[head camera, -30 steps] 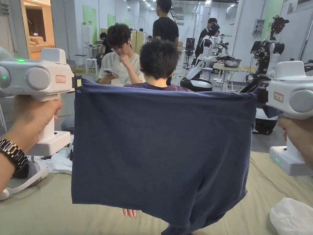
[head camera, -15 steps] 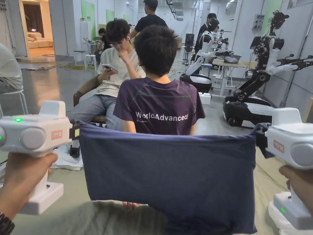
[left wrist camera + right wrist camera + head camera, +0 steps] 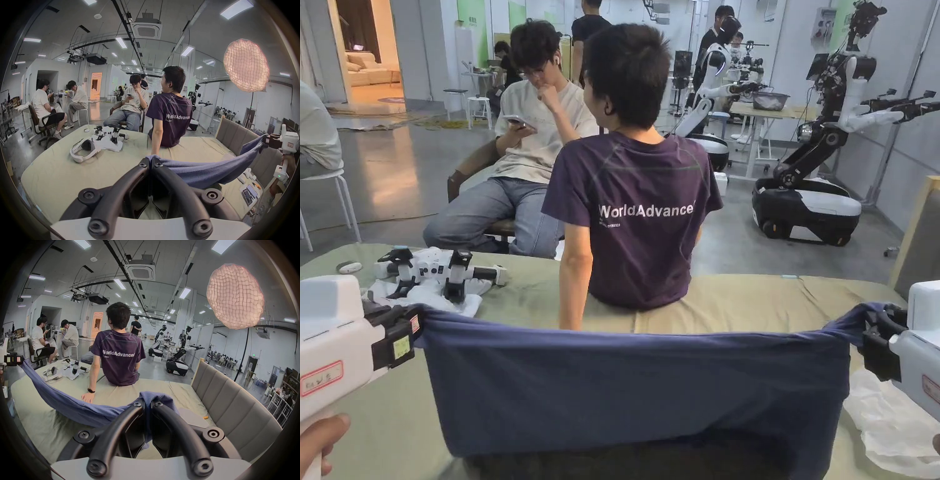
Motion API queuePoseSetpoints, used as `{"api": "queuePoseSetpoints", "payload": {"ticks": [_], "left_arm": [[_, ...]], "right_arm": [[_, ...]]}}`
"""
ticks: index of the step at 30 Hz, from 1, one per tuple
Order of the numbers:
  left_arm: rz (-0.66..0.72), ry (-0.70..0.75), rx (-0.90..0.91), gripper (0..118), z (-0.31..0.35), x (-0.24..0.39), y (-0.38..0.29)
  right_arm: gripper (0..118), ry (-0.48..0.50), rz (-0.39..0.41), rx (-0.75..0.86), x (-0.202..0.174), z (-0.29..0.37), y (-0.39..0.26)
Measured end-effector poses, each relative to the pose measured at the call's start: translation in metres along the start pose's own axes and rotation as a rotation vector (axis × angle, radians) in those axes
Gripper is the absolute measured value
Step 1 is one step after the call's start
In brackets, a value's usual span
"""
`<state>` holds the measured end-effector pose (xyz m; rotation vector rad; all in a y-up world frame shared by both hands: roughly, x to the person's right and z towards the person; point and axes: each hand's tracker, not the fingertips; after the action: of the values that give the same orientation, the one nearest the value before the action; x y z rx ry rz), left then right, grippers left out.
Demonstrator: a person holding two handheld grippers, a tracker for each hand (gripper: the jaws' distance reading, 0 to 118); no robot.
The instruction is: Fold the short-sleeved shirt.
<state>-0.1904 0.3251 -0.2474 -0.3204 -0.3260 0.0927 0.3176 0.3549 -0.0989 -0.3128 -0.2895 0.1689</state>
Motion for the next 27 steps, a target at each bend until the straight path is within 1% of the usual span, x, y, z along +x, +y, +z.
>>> {"api": "queuePoseSetpoints", "payload": {"ticks": [2,4,6,12,16,20,22,25,26,27], "left_arm": [[0.015,0.007,-0.015,0,0.009,-0.002,-0.011],[0.028,0.011,-0.033,0,0.018,-0.002,-0.023],[0.058,0.018,-0.08,0,0.02,-0.004,-0.041],[0.073,0.035,-0.333,0,-0.009,-0.021,-0.13],[0.091,0.058,-0.477,0,-0.024,-0.018,-0.186],[0.096,0.075,-0.576,0,-0.041,-0.02,-0.229],[0.093,0.084,-0.595,0,-0.048,-0.02,-0.245],[0.107,0.092,-0.612,0,-0.055,-0.02,-0.261],[0.116,0.092,-0.608,6,-0.056,-0.02,-0.263],[0.122,0.093,-0.601,14,-0.058,-0.02,-0.263]], "right_arm": [[3,0.005,-0.003,-0.02,-0.004,0.012,-0.012],[3,0.016,-0.023,-0.047,-0.006,0.021,-0.026],[3,0.024,-0.029,-0.092,-0.011,0.025,-0.045],[3,0.068,-0.069,-0.299,-0.027,0.009,-0.126],[3,0.095,-0.093,-0.426,-0.043,-0.005,-0.18],[3,0.125,-0.097,-0.525,-0.06,-0.016,-0.222],[4,0.136,-0.097,-0.551,-0.067,-0.022,-0.24],[8,0.126,-0.108,-0.575,-0.075,-0.031,-0.257],[12,0.121,-0.113,-0.573,-0.076,-0.033,-0.259],[21,0.114,-0.119,-0.567,-0.076,-0.035,-0.261]]}}
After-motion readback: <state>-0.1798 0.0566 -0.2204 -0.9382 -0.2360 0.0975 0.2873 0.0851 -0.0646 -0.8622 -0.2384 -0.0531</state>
